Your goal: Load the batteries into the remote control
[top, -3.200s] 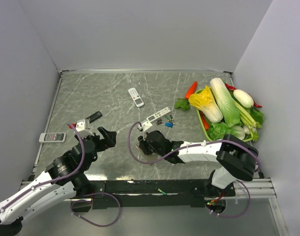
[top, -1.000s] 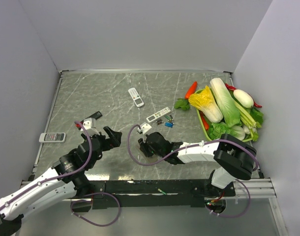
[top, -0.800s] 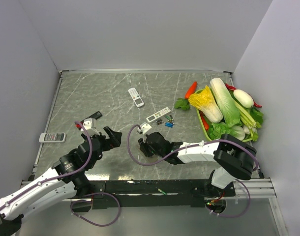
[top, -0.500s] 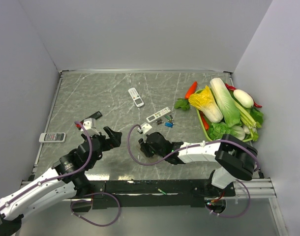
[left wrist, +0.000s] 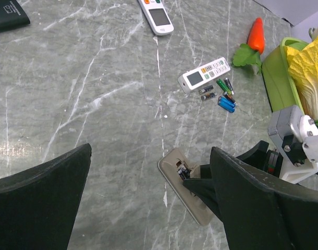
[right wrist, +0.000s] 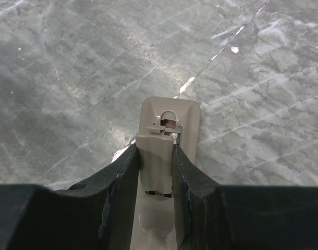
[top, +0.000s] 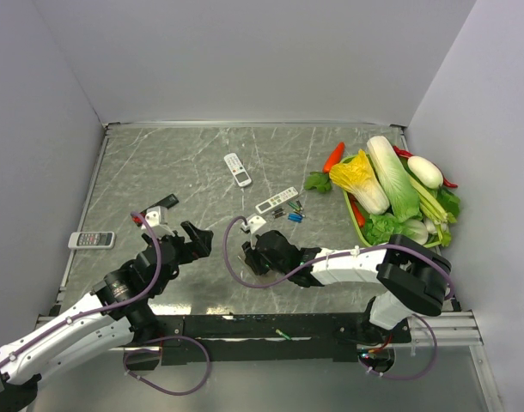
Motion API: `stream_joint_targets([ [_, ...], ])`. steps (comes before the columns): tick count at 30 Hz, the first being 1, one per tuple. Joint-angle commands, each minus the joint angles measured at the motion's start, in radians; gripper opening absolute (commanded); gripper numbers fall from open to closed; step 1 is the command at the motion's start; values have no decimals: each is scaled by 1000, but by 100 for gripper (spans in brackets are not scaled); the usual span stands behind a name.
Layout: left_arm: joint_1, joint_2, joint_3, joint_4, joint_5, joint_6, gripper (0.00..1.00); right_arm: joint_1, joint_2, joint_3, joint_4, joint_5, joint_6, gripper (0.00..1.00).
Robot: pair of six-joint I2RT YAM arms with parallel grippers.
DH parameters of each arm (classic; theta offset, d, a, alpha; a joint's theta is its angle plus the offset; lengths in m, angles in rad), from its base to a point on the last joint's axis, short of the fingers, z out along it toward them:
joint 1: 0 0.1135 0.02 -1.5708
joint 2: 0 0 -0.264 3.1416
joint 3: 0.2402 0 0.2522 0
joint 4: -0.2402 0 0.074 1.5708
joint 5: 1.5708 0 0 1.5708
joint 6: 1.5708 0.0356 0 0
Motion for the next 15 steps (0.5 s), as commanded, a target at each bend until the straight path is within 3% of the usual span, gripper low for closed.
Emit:
stream_joint_targets([
  [1,1,2,-7,38,-1,-3,99,1,-19,-1,7,15,10,0],
  [15,1,1,-8,39,2,-7,99,-14,-13,-22,23,26,18,0],
])
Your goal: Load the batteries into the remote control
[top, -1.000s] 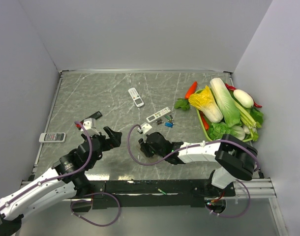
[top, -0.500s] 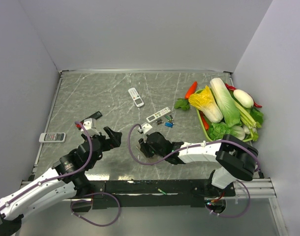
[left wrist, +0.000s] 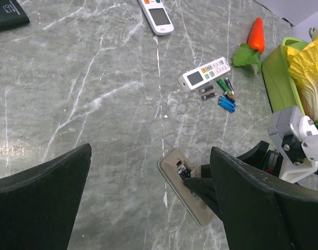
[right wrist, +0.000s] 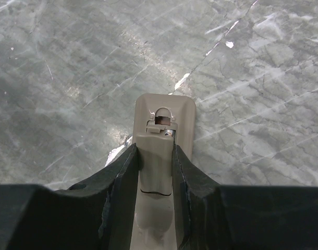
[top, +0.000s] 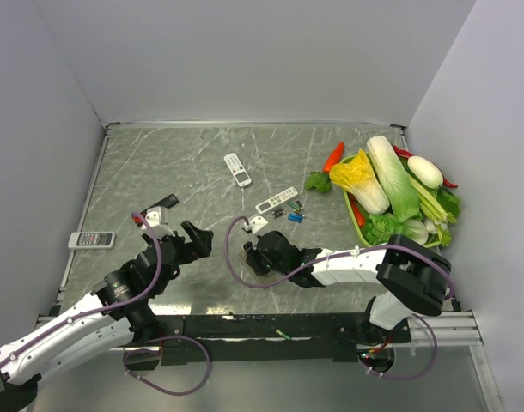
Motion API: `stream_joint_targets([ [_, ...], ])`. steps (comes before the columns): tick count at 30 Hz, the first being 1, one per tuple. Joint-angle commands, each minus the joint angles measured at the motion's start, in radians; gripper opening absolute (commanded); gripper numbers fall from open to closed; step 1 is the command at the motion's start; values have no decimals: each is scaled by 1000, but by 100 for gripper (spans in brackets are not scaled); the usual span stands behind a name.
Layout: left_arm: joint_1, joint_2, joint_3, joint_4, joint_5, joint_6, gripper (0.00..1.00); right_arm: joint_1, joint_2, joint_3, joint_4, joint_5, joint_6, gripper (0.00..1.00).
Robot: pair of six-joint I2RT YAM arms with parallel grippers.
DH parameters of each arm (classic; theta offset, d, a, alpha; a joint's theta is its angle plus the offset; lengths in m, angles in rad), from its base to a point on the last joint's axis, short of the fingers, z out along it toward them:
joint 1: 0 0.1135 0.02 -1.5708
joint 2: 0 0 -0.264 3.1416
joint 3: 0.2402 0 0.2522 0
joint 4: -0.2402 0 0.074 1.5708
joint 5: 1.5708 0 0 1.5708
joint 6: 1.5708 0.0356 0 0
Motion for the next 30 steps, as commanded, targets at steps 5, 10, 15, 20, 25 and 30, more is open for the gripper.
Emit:
stream_joint_targets([
  [5,1,0,-5,30,2,-7,99,-7,-7,4,-21,-3,13,0],
  [10,1,0,-4,31,2,-5,99,-8,-4,18,-49,-5,15,7],
  [15,1,-6,-2,25,2,-7,99,-8,1,26,-57,-6,15,18],
  [20,1,-11,-5,27,2,-7,99,-5,-1,24,-55,-8,15,24],
  [25,1,-5,-2,30,5,-5,99,-7,-1,26,-52,-14,12,30],
  [30,1,-5,-1,33,7,-5,99,-7,-7,26,-51,-17,12,37],
])
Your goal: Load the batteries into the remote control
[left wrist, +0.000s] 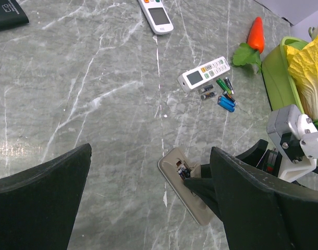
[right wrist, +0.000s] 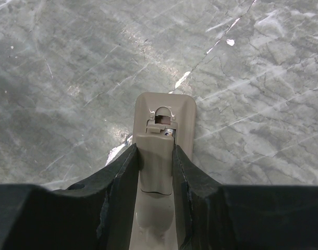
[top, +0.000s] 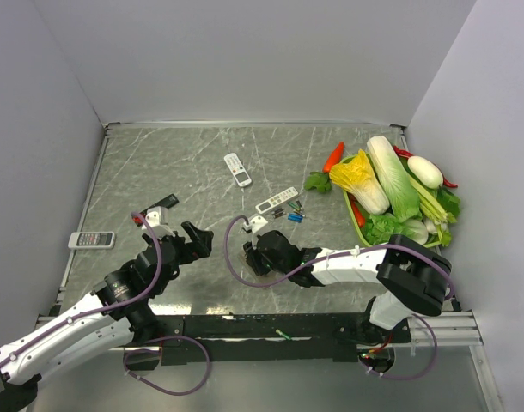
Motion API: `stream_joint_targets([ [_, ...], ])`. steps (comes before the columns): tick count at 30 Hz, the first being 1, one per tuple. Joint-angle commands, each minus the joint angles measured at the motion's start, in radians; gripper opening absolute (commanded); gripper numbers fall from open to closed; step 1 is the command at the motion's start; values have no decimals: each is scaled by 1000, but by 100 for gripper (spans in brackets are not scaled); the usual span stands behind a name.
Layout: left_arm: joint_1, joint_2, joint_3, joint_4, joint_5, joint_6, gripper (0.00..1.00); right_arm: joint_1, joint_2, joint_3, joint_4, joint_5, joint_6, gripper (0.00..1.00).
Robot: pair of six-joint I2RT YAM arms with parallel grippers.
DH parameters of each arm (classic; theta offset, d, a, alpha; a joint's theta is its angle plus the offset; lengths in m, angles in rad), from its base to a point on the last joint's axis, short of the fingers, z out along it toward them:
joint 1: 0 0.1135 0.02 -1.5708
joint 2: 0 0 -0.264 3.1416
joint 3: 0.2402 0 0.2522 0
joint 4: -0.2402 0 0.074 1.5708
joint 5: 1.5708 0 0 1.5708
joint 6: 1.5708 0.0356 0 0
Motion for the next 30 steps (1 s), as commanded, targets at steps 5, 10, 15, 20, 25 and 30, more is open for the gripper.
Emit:
stream_joint_targets([
  [5,1,-5,1,28,3,-3,99,-5,-11,17,-34,-10,4,42],
  [10,1,-5,1,31,5,-3,99,-5,-11,20,-31,-15,1,45],
  [15,1,-4,3,33,8,0,99,-5,-37,17,-38,-18,0,49],
  [20,1,2,-2,42,12,0,99,-9,-100,42,-100,-24,-3,50],
  [25,1,18,-9,56,26,-8,99,-48,-137,78,-172,-67,1,50],
  [30,1,41,-20,90,52,-16,99,-100,-96,140,-227,-146,3,49],
])
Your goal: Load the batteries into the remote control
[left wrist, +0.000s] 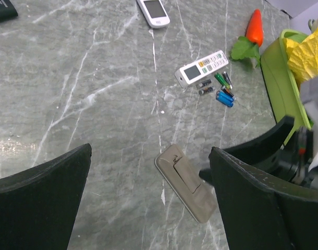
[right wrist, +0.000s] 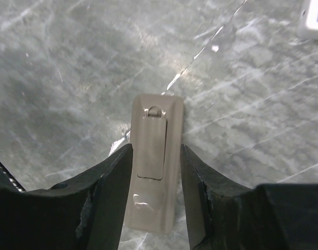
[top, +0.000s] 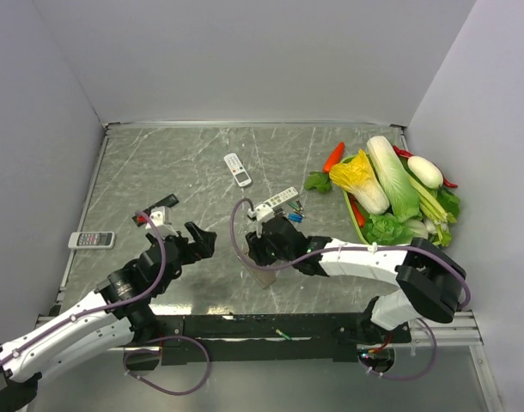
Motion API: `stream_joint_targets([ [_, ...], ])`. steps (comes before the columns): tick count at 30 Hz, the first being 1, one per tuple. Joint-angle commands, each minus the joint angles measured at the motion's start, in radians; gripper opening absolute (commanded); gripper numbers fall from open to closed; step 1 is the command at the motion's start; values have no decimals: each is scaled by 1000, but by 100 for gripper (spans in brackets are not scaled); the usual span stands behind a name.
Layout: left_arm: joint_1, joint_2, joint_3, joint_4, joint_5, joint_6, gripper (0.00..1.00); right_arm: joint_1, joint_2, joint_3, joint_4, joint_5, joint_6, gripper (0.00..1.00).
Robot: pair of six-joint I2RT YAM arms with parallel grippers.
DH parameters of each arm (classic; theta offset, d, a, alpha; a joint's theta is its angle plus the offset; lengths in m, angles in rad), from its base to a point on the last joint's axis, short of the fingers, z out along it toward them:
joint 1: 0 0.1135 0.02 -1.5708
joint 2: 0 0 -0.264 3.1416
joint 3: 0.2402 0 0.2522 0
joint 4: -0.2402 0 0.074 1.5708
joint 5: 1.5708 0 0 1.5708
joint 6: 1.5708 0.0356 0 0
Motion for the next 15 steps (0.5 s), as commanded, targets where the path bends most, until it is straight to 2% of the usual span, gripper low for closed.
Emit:
stream_joint_targets([
  [1,1,24,-13,71,36,-15,99,-50,7,79,-53,-75,5,48],
  [8,1,82,-16,95,67,-29,99,-59,134,175,-69,-134,-7,47],
  [15,1,96,-16,103,76,-30,99,-65,206,169,-103,-137,10,46],
])
